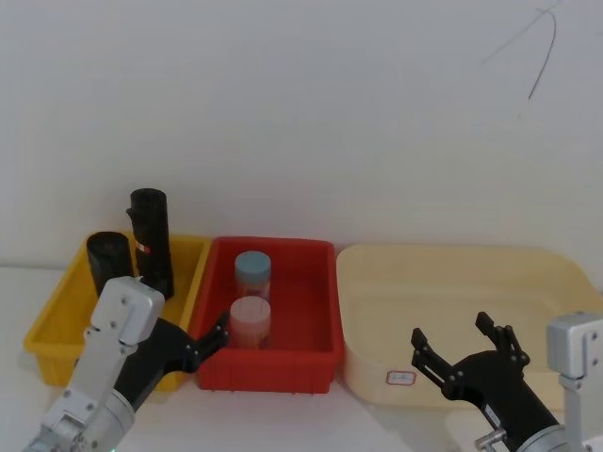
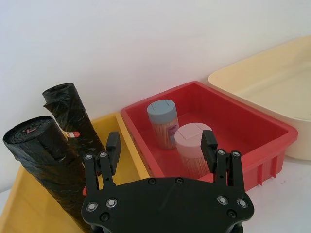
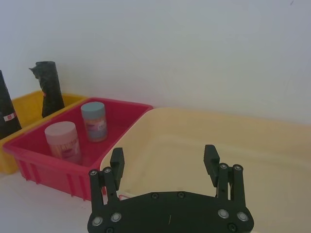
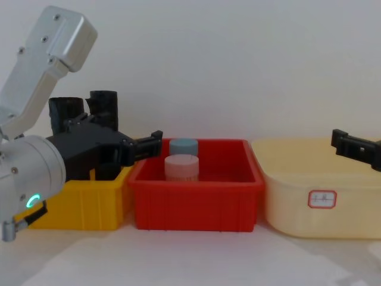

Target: Pick up the garbage bag with the one hand and transfer it to the other hand.

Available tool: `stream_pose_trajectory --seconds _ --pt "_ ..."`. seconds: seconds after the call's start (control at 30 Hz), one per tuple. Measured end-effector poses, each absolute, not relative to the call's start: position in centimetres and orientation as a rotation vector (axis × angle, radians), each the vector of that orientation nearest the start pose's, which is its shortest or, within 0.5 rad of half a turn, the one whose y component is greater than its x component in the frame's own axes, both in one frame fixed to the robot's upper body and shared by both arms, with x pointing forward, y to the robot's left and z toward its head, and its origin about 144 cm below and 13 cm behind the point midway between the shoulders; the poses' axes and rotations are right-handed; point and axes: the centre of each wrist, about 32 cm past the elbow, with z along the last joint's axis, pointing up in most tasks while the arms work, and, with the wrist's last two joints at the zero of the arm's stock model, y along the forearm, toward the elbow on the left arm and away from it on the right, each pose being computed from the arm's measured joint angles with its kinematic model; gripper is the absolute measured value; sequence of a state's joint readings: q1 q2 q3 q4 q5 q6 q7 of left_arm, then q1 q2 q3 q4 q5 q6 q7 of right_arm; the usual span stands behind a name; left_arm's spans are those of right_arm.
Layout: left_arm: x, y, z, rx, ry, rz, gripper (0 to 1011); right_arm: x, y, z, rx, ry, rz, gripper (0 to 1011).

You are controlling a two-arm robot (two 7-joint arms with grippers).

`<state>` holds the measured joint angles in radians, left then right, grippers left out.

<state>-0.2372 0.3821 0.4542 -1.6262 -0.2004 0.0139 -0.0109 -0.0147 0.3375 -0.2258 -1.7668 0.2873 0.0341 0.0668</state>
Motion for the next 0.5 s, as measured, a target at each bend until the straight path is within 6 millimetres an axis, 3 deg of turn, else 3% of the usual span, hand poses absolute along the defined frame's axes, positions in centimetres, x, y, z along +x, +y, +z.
stream_pose_trajectory --seconds 0.5 --pt "49.2 19.84 120.44 0.061 -0.268 1.124 1001 44.33 -23.71 118.87 0.026 -0.075 -1.229 1001"
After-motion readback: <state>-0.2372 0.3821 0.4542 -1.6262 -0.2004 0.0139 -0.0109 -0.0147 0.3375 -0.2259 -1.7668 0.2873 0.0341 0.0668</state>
